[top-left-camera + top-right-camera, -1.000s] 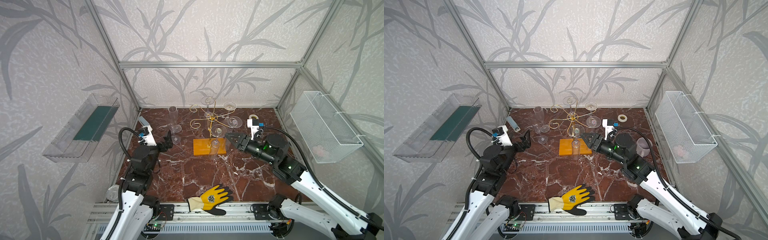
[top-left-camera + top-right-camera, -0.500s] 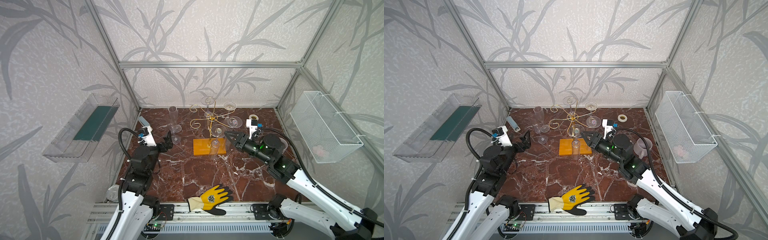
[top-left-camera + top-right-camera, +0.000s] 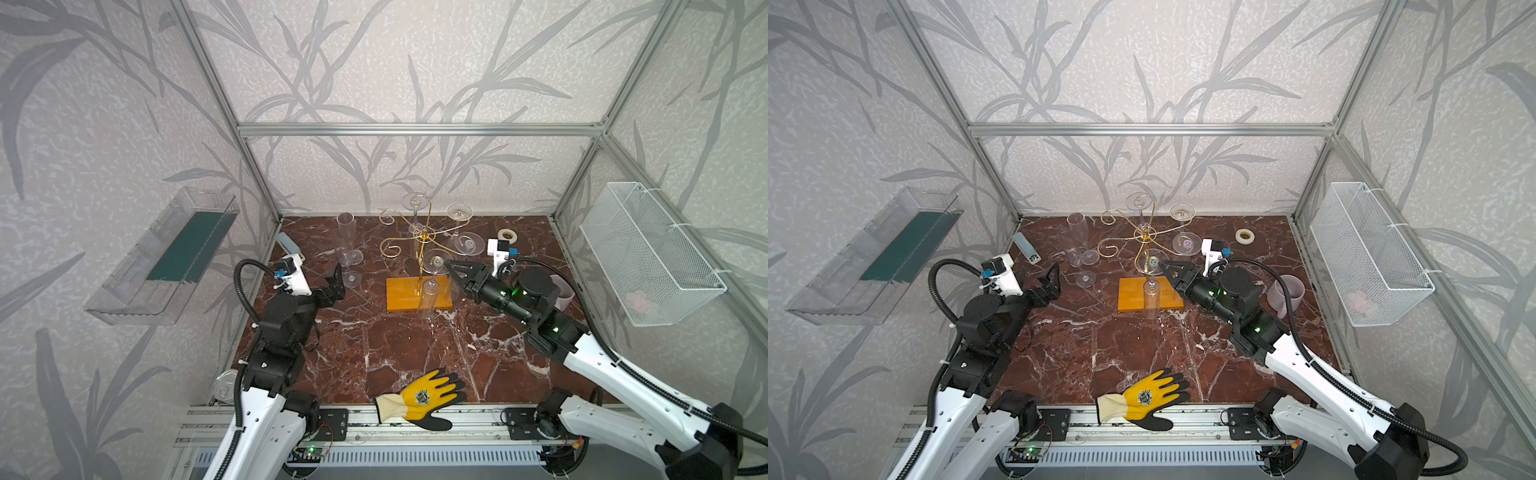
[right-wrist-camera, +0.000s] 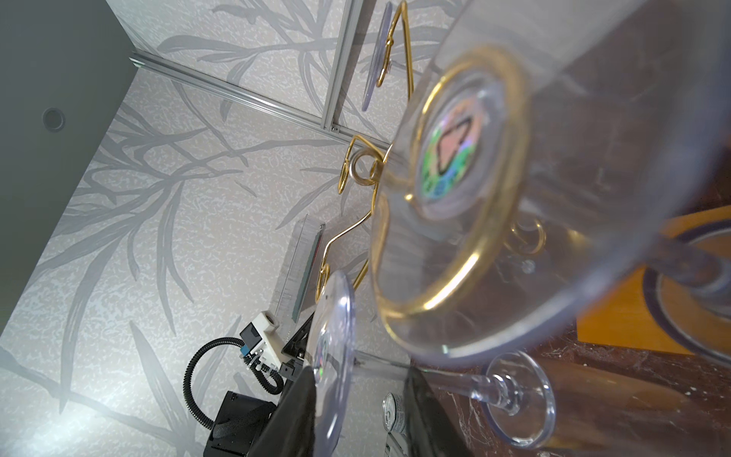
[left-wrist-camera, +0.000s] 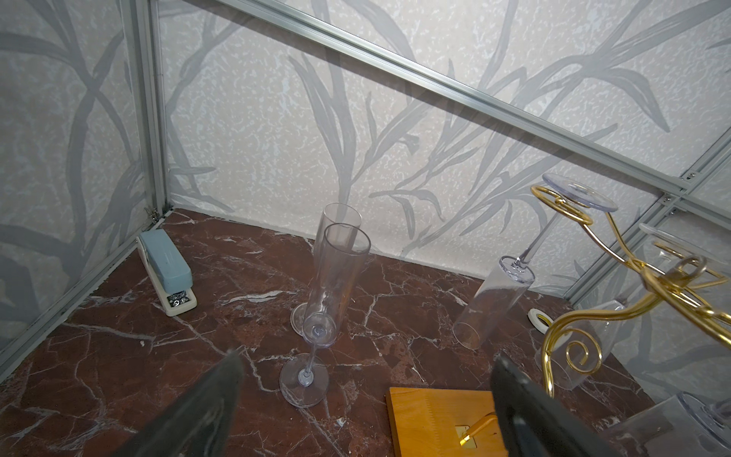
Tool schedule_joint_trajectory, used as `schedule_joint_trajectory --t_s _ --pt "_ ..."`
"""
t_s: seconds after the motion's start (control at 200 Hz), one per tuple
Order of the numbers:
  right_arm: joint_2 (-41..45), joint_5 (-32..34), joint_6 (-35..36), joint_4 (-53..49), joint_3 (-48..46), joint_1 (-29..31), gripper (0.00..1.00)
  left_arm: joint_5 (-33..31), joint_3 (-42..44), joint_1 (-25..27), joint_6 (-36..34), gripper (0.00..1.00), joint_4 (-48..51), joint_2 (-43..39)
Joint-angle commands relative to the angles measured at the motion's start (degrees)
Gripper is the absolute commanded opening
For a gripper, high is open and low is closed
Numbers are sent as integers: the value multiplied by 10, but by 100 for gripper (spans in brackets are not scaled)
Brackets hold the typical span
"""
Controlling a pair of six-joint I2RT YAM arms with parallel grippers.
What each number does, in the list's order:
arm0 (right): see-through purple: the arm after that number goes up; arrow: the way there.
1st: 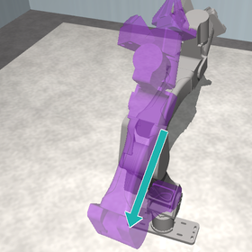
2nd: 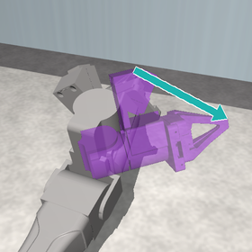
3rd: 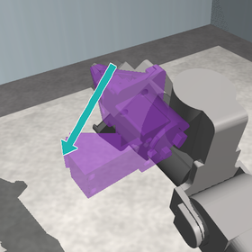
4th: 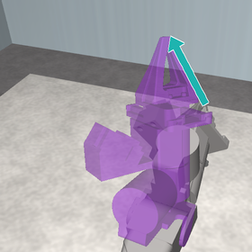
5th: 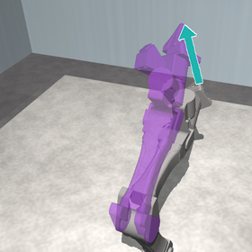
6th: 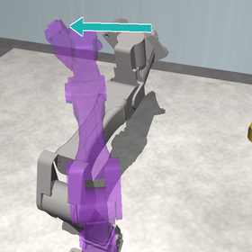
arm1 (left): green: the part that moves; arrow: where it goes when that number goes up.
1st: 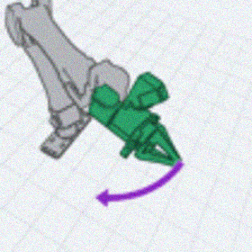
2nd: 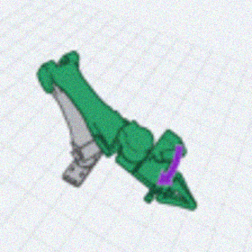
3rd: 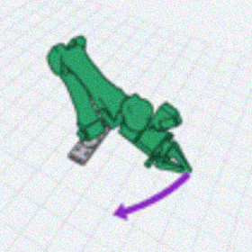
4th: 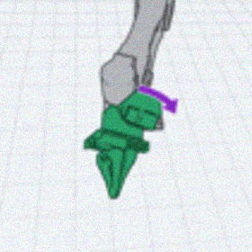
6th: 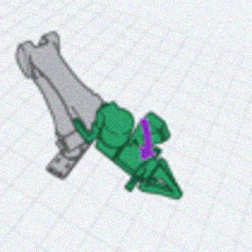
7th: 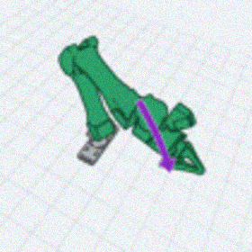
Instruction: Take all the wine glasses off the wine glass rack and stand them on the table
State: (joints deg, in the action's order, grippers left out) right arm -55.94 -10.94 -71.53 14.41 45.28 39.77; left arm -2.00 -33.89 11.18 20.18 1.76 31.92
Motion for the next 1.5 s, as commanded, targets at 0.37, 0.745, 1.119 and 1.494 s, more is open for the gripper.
schedule_joint_trajectory --t_s 0.37,0.745,1.119,1.494 --pt "7 19 -47 57 -32 4 23 1 0 0 7 99 -3 -25" --pt "5 26 -59 63 -32 8 6 3 -15 0 -8 99 16 -26" --pt "7 25 -65 61 -27 15 0 25 -20 0 -28 99 13 -27" --pt "29 11 -103 41 -5 22 0 15 -21 0 -35 99 30 -38"
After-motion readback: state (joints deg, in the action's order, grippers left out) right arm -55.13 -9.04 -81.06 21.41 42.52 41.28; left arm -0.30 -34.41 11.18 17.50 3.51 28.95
